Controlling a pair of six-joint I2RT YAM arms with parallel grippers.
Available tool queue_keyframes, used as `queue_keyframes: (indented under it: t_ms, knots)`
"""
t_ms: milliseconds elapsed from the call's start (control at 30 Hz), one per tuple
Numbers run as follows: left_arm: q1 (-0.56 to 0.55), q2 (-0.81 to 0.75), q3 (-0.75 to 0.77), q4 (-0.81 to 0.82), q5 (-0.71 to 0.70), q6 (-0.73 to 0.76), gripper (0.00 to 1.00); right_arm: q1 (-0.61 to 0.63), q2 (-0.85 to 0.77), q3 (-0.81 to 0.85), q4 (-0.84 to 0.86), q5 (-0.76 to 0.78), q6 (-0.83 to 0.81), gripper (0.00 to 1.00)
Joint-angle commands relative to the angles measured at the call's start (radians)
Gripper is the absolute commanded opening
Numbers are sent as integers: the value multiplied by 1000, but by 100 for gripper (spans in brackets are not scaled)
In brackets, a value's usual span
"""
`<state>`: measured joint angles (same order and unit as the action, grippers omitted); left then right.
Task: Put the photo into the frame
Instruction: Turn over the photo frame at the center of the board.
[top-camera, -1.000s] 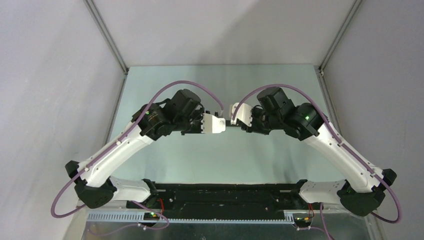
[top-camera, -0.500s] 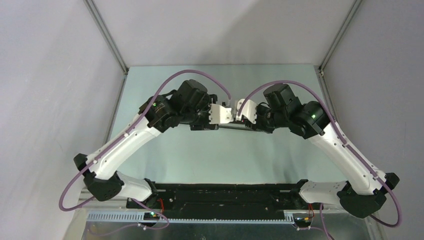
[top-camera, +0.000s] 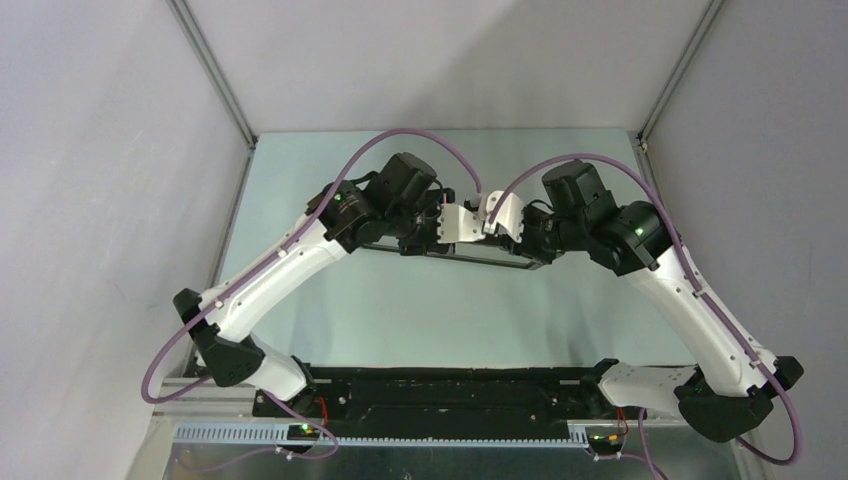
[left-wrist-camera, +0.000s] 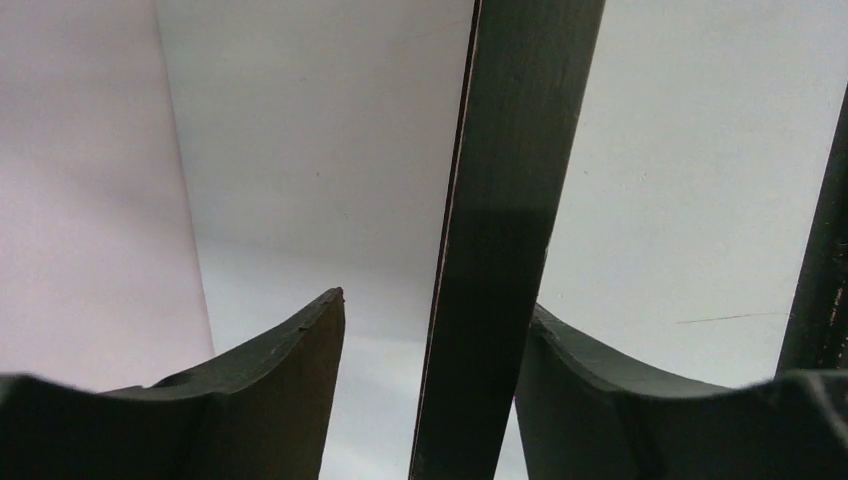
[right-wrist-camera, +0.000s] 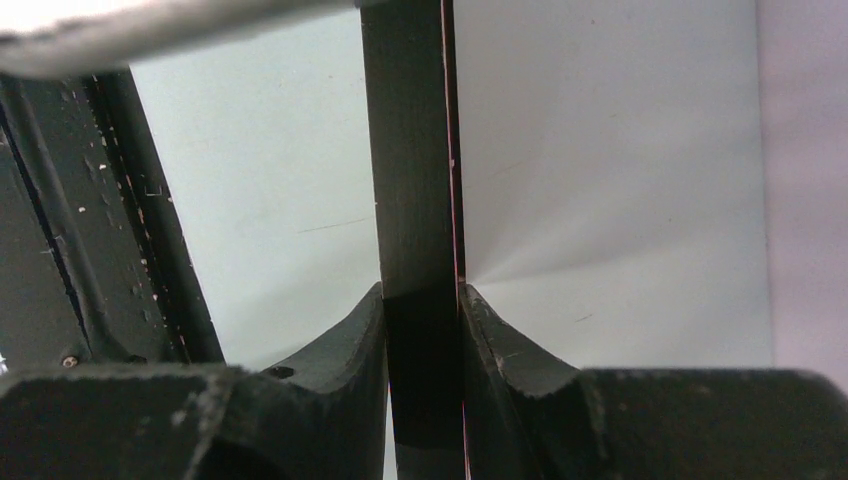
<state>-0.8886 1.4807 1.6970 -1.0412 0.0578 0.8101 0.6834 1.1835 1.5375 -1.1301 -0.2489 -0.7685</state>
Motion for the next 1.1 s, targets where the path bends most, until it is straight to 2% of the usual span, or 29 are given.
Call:
queue_keyframes:
  t_ms: [0,133,267,333,367,400,433,567,667,733,900,933,1067]
  knots:
    - [-5,15,59,29,46,-16,61,-5,-26,10,48,-72,17,0]
    - [-5,9,56,29,60,-22,54,-14,-24,10,48,-76,15,0]
    - [-6,8,47,28,73,-26,38,-21,-19,7,50,-75,15,0]
    - [-7,7,47,24,78,-28,24,-24,-17,4,53,-64,17,0]
    - [-9,8,48,21,78,-28,11,-28,-16,4,56,-57,22,2]
    - [-10,7,48,18,76,-35,5,-30,-14,4,58,-53,25,3]
    - [-12,6,48,16,76,-37,1,-33,-14,4,66,-43,33,9]
    - [-12,0,55,3,77,-74,0,-45,-19,5,99,-8,68,36]
    - [-10,5,92,-9,73,-141,0,-65,-25,4,121,5,95,50]
    - [-5,20,136,-21,70,-194,0,-82,-32,7,140,9,121,65]
    - [30,77,259,-49,99,-333,0,-148,-65,33,204,-4,214,80]
    - [39,83,288,-51,110,-355,0,-173,-71,38,213,-7,226,85]
    - [116,122,384,-52,219,-489,0,-243,-101,66,255,-9,314,94]
